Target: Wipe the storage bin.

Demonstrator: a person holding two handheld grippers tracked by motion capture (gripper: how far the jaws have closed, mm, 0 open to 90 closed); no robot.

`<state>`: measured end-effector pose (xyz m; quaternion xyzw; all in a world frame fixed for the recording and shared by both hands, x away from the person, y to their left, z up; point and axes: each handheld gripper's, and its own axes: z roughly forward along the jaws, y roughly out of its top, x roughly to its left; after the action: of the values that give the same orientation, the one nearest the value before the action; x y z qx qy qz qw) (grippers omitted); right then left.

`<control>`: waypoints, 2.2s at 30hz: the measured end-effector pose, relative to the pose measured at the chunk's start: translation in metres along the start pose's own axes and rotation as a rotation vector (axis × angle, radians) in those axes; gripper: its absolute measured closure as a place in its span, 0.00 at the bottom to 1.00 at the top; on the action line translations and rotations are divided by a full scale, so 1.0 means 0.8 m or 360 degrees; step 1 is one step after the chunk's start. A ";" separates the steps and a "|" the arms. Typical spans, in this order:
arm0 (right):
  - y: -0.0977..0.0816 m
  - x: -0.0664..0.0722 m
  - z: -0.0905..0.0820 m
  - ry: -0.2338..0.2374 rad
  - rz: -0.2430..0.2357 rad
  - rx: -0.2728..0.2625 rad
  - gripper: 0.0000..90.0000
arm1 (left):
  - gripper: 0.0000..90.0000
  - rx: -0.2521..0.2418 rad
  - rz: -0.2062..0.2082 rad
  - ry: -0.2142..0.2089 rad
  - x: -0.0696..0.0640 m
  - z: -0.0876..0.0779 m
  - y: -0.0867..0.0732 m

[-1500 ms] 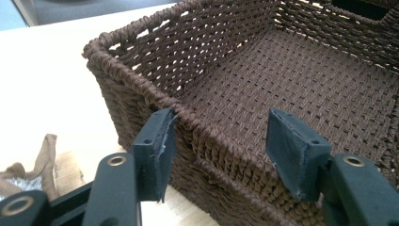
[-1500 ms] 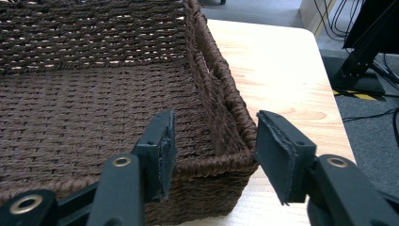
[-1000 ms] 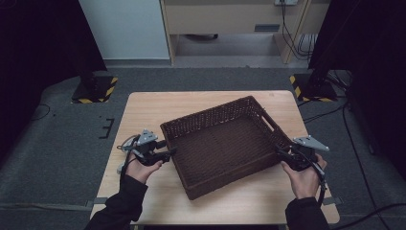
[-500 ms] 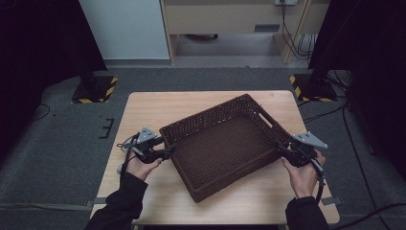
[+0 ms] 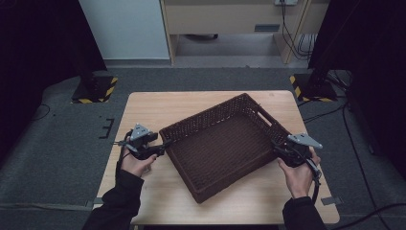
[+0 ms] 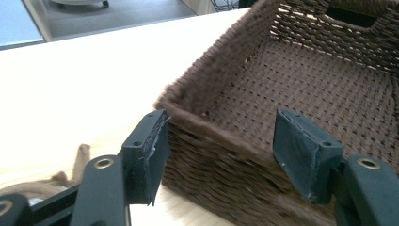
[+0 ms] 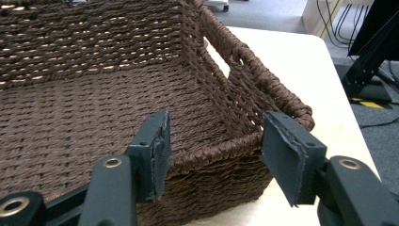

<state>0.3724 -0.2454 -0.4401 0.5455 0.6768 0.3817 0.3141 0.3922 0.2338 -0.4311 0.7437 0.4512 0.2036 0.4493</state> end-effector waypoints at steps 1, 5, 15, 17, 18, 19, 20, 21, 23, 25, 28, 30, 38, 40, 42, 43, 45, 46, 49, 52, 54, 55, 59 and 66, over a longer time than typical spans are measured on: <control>0.000 0.000 0.002 -0.0008 -0.0003 -0.0010 0.48 | 0.39 -0.0007 0.0000 0.0003 0.002 0.001 0.001; 0.001 -0.003 0.006 -0.0006 -0.0019 -0.0023 0.48 | 0.39 -0.0030 -0.0005 -0.0001 0.008 0.009 0.005; 0.007 0.007 -0.009 0.0073 0.0000 -0.0053 0.46 | 0.45 0.0028 -0.0014 -0.0023 0.013 0.025 0.002; 0.006 0.011 -0.009 0.0071 0.0006 -0.0028 0.46 | 0.45 0.0039 -0.0013 -0.0013 0.009 0.022 0.001; 0.005 0.012 -0.009 0.0074 0.0001 -0.0014 0.46 | 0.45 0.0048 -0.0014 -0.0010 0.007 0.020 0.001; 0.004 0.013 -0.007 0.0073 -0.0004 -0.0001 0.46 | 0.45 0.0052 -0.0017 -0.0013 0.005 0.018 0.000; 0.003 0.014 -0.005 0.0070 -0.0005 0.0009 0.47 | 0.45 0.0063 -0.0010 -0.0022 0.003 0.015 0.000; 0.002 0.016 -0.003 0.0071 -0.0015 0.0010 0.47 | 0.45 0.0066 -0.0001 -0.0033 0.002 0.013 0.001; 0.002 0.017 0.002 0.0076 -0.0015 0.0007 0.48 | 0.50 0.0057 0.0014 -0.0044 0.006 0.008 0.004; 0.002 0.017 0.005 0.0055 -0.0043 0.0005 0.49 | 0.51 0.0035 -0.0001 -0.0041 0.011 0.008 0.006; 0.002 0.015 0.008 0.0058 -0.0041 -0.0017 0.49 | 0.55 0.0050 -0.0008 -0.0054 0.016 0.014 0.003; 0.001 0.013 0.010 0.0058 -0.0049 -0.0034 0.50 | 0.56 0.0046 -0.0038 -0.0091 0.017 0.018 0.000; 0.005 0.017 0.004 0.0092 -0.0068 -0.0061 0.48 | 0.66 0.0076 0.0010 -0.0085 0.003 0.010 -0.003; 0.006 0.020 -0.001 0.0111 -0.0054 -0.0066 0.46 | 0.66 0.0066 -0.0003 -0.0080 -0.002 0.007 -0.006; 0.005 0.024 -0.004 0.0129 -0.0053 -0.0055 0.45 | 0.66 0.0069 0.0001 -0.0081 -0.008 0.001 -0.009; 0.004 0.026 -0.004 0.0133 -0.0049 -0.0042 0.45 | 0.66 0.0071 0.0005 -0.0084 -0.010 0.000 -0.010; 0.001 0.030 -0.003 0.0133 -0.0063 -0.0013 0.46 | 0.66 0.0087 0.0030 -0.0093 -0.012 -0.004 -0.009; 0.000 0.032 -0.001 0.0130 -0.0063 -0.0003 0.46 | 0.66 0.0086 0.0041 -0.0086 -0.013 -0.004 -0.008; -0.001 0.036 0.003 0.0144 -0.0073 -0.0011 0.52 | 0.62 0.0053 0.0067 -0.0065 -0.012 -0.004 -0.002; -0.001 0.038 0.006 0.0135 -0.0102 -0.0017 0.52 | 0.62 0.0054 0.0069 -0.0057 -0.008 -0.001 0.000; 0.000 0.036 0.008 0.0148 -0.0109 -0.0024 0.52 | 0.64 0.0074 0.0068 -0.0064 -0.007 0.004 -0.003; -0.001 0.035 0.009 0.0151 -0.0105 -0.0030 0.52 | 0.64 0.0084 0.0072 -0.0076 -0.008 0.007 -0.005; 0.001 0.028 0.016 0.0162 -0.0103 -0.0056 0.54 | 0.72 0.0107 0.0092 -0.0132 -0.014 0.010 -0.010; 0.003 0.037 0.006 0.0190 -0.0098 -0.0050 0.50 | 0.77 0.0121 0.0073 -0.0159 -0.028 0.000 -0.016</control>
<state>0.3720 -0.2156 -0.4406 0.4957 0.7048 0.4143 0.2932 0.3744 0.2175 -0.4399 0.7797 0.4184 0.1593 0.4378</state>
